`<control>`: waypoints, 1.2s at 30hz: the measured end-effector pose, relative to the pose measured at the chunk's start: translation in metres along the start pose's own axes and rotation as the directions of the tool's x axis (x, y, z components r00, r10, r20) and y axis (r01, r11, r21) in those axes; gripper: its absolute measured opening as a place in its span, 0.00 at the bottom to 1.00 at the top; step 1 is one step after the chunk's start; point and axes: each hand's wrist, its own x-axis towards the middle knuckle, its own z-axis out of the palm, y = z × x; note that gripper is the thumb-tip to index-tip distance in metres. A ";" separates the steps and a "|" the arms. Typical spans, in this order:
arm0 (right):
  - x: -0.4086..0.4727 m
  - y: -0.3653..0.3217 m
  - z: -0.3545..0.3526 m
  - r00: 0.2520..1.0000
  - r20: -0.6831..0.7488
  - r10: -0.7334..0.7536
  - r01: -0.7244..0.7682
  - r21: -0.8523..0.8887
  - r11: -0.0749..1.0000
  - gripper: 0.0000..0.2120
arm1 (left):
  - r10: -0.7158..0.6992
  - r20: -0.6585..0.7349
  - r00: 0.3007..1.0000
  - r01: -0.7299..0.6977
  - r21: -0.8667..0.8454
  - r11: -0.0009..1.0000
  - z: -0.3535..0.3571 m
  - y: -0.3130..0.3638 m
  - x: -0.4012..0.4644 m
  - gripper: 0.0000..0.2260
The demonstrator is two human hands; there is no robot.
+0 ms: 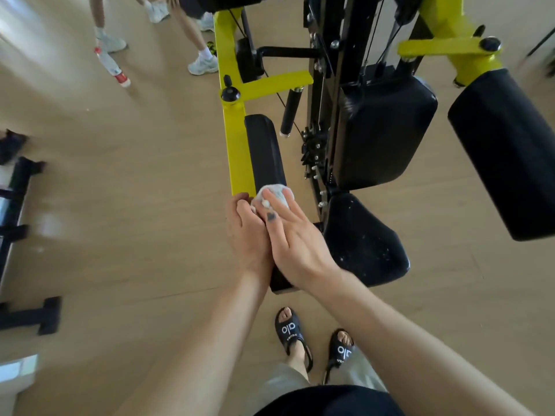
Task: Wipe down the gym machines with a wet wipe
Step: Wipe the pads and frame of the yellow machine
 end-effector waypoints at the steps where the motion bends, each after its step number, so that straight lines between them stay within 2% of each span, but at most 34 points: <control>1: 0.013 0.002 -0.004 0.998 0.009 -0.059 0.059 -0.035 0.998 0.21 | 0.019 -0.003 1.000 -0.019 0.022 1.000 0.000 -0.002 0.002 0.13; 5: 0.058 0.009 -0.010 0.975 -0.024 -0.219 0.216 -0.099 0.971 0.16 | 0.048 -0.003 0.999 -0.047 0.063 0.997 0.003 -0.009 0.010 0.11; 8: 0.059 0.013 -0.004 0.978 -0.061 -0.199 0.194 -0.082 0.978 0.18 | 0.069 0.018 0.997 -0.070 0.086 0.994 0.003 -0.009 0.011 0.11; 10: 0.031 0.018 0.000 0.985 -0.059 -0.163 0.157 -0.095 0.983 0.21 | 0.074 0.014 0.997 -0.075 0.113 0.991 0.004 -0.006 0.010 0.11; 14: -0.045 0.029 -0.005 0.963 -0.032 -0.268 0.265 -0.063 0.962 0.21 | -0.037 -0.022 0.999 0.038 0.029 0.999 0.006 -0.001 0.005 0.15; 17: -0.078 0.038 -0.008 0.957 0.031 -0.289 0.288 0.038 0.957 0.22 | -0.002 -0.030 1.000 0.003 0.062 0.998 0.006 0.007 -0.007 0.15; 19: -0.093 0.045 -0.021 0.945 0.111 -0.306 0.298 0.084 0.951 0.22 | 0.060 0.004 0.998 -0.060 0.180 0.982 0.007 0.013 -0.018 0.14; 21: -0.103 0.056 -0.042 0.951 0.177 -0.254 0.223 0.177 0.959 0.19 | 0.114 0.024 0.993 -0.116 0.322 0.940 0.009 0.016 -0.029 0.11; 23: -0.106 0.068 -0.066 0.984 0.168 -0.062 -0.006 0.381 0.925 0.17 | 0.173 0.018 0.985 -0.167 0.381 0.909 0.014 0.016 -0.037 0.08; 25: -0.100 0.079 -0.088 0.964 0.158 0.213 -0.265 0.583 0.768 0.13 | 0.216 0.015 0.976 -0.203 0.411 0.889 0.020 0.020 -0.047 0.13; 26: -0.093 0.083 -0.098 0.938 0.175 0.300 -0.339 0.651 0.679 0.11 | 0.247 0.019 0.969 -0.229 0.440 0.868 0.025 0.023 -0.052 0.16; 27: -0.085 0.086 -0.106 0.925 0.170 0.339 -0.356 0.696 0.623 0.09 | 0.285 0.032 0.958 -0.265 0.478 0.838 0.029 0.027 -0.057 0.19; 29: -0.066 0.088 -0.121 0.932 0.134 0.336 -0.320 0.742 0.589 0.09 | 0.365 0.078 0.928 -0.352 0.506 0.787 0.038 0.037 -0.065 0.21; 31: -0.047 0.081 -0.133 0.948 0.096 0.303 -0.276 0.722 0.635 0.11 | 0.435 0.125 0.892 -0.440 0.465 0.768 0.046 0.047 -0.070 0.20; 33: -0.026 0.072 -0.138 0.951 0.070 0.302 -0.268 0.674 0.688 0.10 | 0.449 0.178 0.876 -0.482 0.371 0.793 0.055 0.057 -0.067 0.15; 34: -0.014 0.067 -0.140 0.950 0.060 0.305 -0.267 0.660 0.702 0.07 | 0.404 0.224 0.887 -0.459 0.335 0.823 0.060 0.060 -0.062 0.14; 36: 0.012 0.056 -0.144 0.956 0.044 0.290 -0.247 0.652 0.717 0.06 | 0.207 0.373 0.904 -0.322 0.278 0.905 0.071 0.069 -0.048 0.18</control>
